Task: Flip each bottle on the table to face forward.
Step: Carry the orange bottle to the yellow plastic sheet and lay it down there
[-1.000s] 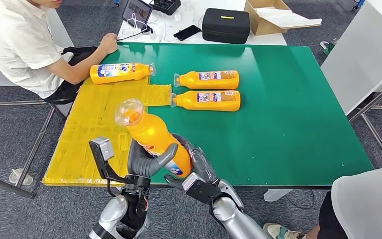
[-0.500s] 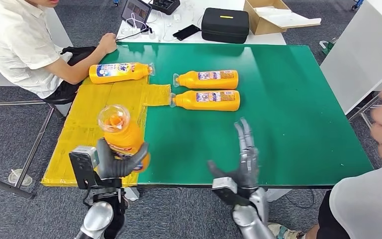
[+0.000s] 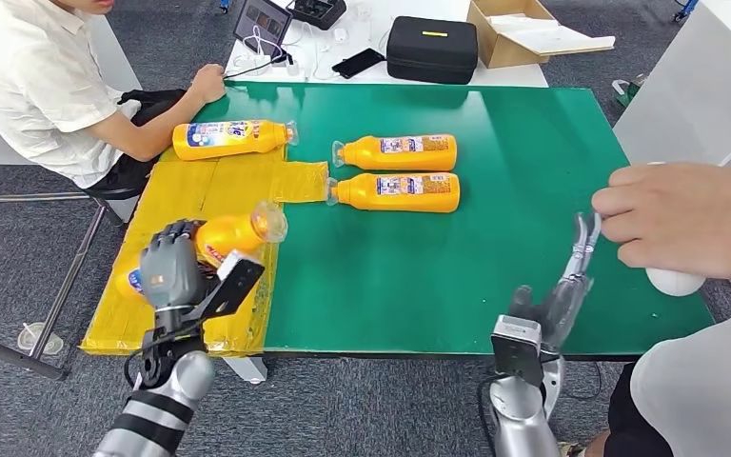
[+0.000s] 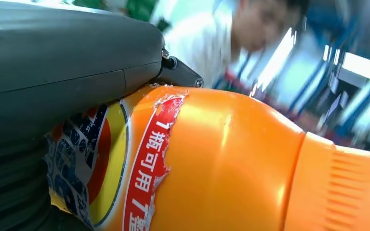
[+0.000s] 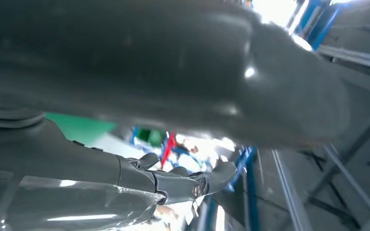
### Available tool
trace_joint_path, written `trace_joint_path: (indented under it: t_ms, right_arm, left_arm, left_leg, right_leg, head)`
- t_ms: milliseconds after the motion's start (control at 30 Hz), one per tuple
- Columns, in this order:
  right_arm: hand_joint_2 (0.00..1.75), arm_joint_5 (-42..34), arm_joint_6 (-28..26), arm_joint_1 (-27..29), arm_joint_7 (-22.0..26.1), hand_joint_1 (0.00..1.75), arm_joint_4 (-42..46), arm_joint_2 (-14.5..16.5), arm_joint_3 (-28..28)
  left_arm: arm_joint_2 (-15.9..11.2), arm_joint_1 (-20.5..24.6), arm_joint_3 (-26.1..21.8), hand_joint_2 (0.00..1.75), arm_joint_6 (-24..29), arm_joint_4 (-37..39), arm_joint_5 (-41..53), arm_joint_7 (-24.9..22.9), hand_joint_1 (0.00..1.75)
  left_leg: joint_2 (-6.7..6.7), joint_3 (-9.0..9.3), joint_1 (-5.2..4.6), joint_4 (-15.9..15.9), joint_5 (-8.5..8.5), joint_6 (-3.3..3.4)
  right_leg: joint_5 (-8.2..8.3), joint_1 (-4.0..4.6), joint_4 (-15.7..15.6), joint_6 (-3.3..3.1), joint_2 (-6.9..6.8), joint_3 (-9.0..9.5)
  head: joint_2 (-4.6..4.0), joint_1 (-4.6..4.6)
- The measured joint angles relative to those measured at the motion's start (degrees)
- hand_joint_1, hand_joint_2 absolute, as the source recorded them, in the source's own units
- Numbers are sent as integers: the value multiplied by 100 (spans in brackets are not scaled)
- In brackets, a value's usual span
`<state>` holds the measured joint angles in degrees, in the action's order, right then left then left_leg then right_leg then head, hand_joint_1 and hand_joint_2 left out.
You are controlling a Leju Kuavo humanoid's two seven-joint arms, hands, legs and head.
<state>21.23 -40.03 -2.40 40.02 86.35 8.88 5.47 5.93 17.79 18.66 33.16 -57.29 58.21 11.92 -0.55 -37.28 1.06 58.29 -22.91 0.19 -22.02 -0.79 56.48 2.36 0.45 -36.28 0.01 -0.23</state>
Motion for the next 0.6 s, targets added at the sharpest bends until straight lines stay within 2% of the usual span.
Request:
trace_joint_path:
  t_ms: [67, 200, 267, 400, 500, 533, 600]
  right_arm:
    - [0, -153, 1, -61, 0, 0, -137, -41, 230]
    - [175, -430, 1, -198, 0, 0, -376, -113, 580]
    - [175, -543, 5, -270, 0, 0, -478, -145, 729]
    - [175, -659, 19, -357, 0, 0, -632, -199, 928]
    - [175, -733, 68, -407, 0, 0, -734, -235, 1037]
    - [175, -756, 88, -424, 0, 0, -767, -244, 1073]
    - [175, -789, 127, -461, 0, 0, -833, -259, 1142]
  left_arm:
    - [-20, 244, 7, 175, -331, 397, 57, -110, 173]
    - [-46, 731, 82, 175, -882, 1215, 211, -210, 171]
    - [-52, 932, 146, 175, -1133, 1586, 277, -226, 164]
    - [-53, 1185, 246, 175, -1404, 2124, 285, -206, 103]
    - [-53, 1312, 273, 175, -1652, 2423, 215, -180, 86]
    - [-53, 1354, 289, 175, -1722, 2513, 203, -186, 74]
    - [-53, 1454, 336, 175, -1830, 2688, 236, -236, 34]
  left_leg:
    - [1, 0, 0, 0, 1, -1]
    - [-1, -1, 0, 0, 3, 0]
    - [-1, -2, 0, 0, 3, 0]
    - [0, -3, 0, 0, 2, 0]
    - [-1, -4, 0, 0, 1, -1]
    - [-1, -4, 0, 0, 1, -1]
    - [-1, -3, 0, 0, 1, -1]
  right_leg:
    - [0, 0, 1, 0, 1, -1]
    - [0, 0, 1, 1, 0, -1]
    - [0, 0, 1, 1, 0, -1]
    - [0, -1, 1, 1, 1, -2]
    - [-1, 0, 1, 1, 0, -3]
    - [-1, 0, 1, 1, 0, -3]
    - [-1, 0, 1, 1, 0, -3]
  head:
    - [-1, -1]
    - [-1, -1]
    - [-1, -1]
    - [-1, -1]
    - [-1, -1]
    - [-1, -1]
    - [-1, -1]
